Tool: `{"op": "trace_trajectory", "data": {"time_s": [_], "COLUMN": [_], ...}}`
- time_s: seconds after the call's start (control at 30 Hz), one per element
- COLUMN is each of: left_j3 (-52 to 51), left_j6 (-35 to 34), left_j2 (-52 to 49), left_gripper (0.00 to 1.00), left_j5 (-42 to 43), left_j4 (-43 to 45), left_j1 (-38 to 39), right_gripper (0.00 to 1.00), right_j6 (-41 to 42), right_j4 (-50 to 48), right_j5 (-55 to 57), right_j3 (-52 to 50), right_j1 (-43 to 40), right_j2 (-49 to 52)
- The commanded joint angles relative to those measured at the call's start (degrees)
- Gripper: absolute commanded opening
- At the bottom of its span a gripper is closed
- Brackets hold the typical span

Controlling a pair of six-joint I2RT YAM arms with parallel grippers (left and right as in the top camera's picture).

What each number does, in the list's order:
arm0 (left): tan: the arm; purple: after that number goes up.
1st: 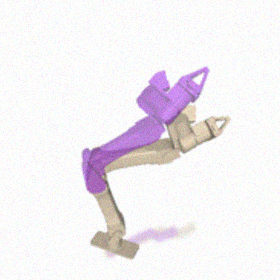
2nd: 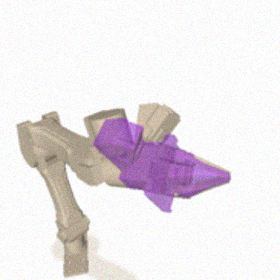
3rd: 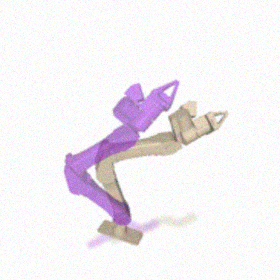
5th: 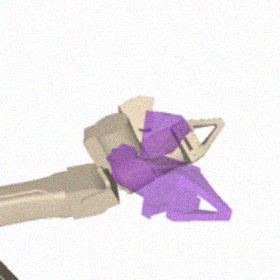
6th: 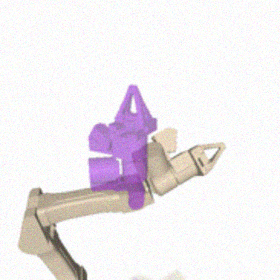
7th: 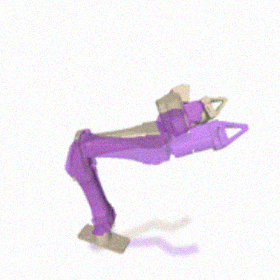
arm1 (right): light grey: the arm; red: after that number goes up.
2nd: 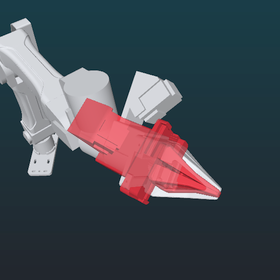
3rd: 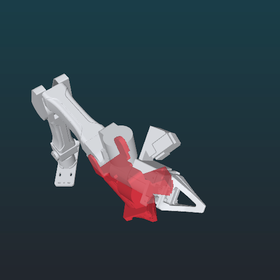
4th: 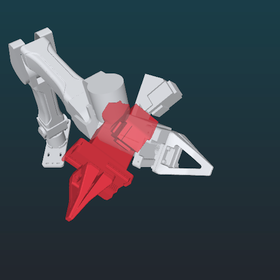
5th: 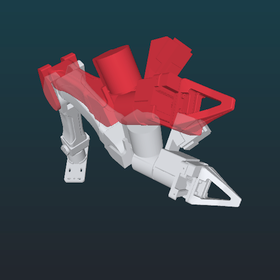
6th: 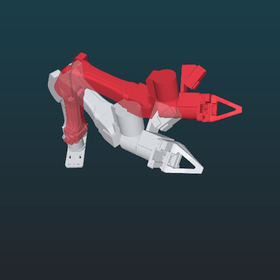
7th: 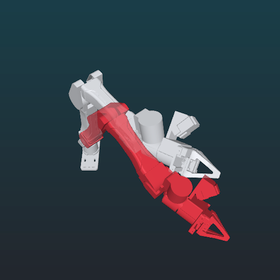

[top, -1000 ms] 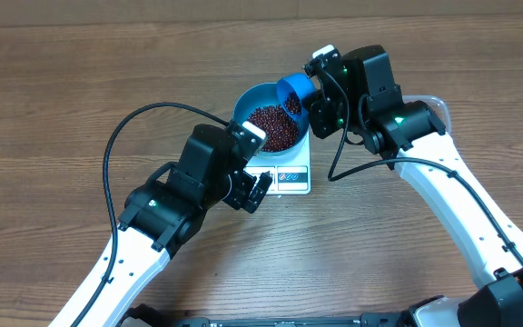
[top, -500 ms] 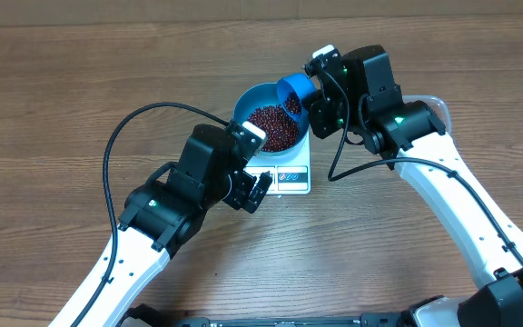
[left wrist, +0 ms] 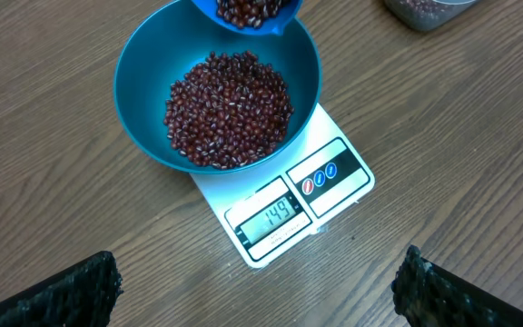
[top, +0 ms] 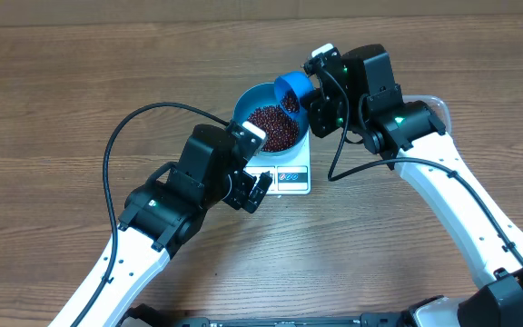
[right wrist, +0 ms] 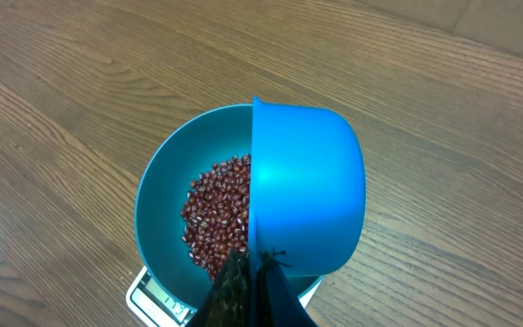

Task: Scoop item into bowl and weigh 150g on scale
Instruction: 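Tilt the scoop slightly further with the right gripper to add beans, then hold the blue scoop tilted over the teal bowl, trickling beans in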

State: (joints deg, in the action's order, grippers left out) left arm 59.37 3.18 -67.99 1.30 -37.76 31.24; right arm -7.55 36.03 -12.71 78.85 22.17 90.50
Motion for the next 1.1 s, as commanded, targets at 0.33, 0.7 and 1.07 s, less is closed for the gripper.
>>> {"op": "trace_trajectory", "data": {"time_s": [0.33,0.7,1.07], "left_j3": [0.1,0.1,0.1], "left_j6": [0.5,0.5,0.5], "left_j2": [0.8,0.8,0.8], "left_gripper": [0.99,0.99,1.00], "left_j5": [0.0,0.0,0.0], "left_j4": [0.1,0.1,0.1], "left_j1": [-0.1,-0.1,-0.1], "right_gripper": [0.04,0.04,0.04], "right_j6": [-0.7,-0.4,0.0], "right_j4": [0.3,0.1,0.2], "right_j5": [-0.7,-0.4,1.1], "right_j3": [1.0,1.0,1.0], "right_j1": [0.4,0.3,0.5], "right_j2": [0.2,0.2,0.2]}}
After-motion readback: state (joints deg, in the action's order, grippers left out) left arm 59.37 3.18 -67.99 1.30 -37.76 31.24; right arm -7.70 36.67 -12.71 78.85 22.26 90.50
